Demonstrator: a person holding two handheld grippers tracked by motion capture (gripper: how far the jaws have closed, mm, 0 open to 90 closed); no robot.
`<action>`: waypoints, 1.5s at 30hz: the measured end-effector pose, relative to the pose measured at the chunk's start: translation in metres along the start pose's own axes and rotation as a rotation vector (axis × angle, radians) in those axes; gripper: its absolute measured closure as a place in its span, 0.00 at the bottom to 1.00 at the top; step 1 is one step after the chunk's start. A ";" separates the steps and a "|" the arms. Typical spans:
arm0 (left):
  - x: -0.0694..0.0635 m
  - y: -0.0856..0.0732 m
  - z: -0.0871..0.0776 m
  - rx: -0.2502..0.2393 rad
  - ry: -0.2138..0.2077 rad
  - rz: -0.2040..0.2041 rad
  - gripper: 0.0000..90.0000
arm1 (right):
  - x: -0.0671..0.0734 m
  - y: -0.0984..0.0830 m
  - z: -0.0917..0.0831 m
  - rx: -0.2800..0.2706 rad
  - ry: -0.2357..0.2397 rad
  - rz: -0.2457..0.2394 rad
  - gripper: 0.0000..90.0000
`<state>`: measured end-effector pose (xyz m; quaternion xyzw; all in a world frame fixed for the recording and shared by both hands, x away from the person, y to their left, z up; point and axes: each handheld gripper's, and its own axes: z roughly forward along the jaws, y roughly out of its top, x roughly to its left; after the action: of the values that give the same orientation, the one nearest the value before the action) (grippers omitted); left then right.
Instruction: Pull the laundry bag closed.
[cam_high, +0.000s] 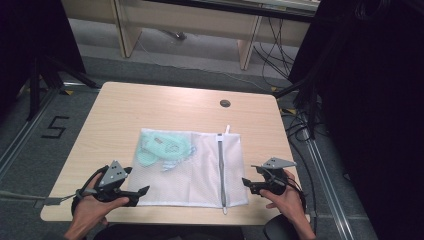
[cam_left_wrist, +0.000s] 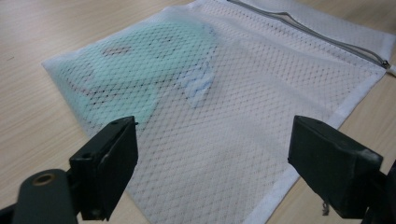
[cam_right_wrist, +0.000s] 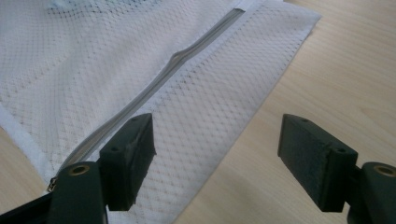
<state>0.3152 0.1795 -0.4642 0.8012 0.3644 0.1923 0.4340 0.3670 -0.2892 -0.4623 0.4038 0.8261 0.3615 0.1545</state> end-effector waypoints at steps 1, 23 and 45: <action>0.000 0.000 0.000 0.001 0.010 -0.007 0.17 | -0.001 0.000 0.000 -0.017 0.005 -0.012 0.27; -0.018 0.004 0.015 0.013 -0.045 0.047 0.21 | 0.004 0.003 0.006 -0.002 0.078 -0.098 0.27; -0.083 0.017 0.071 0.061 -0.305 0.235 0.40 | 0.009 0.005 0.003 0.031 0.080 -0.113 0.33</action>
<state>0.3117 0.0718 -0.4888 0.8708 0.2040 0.1067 0.4345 0.3657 -0.2794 -0.4604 0.3440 0.8586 0.3552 0.1352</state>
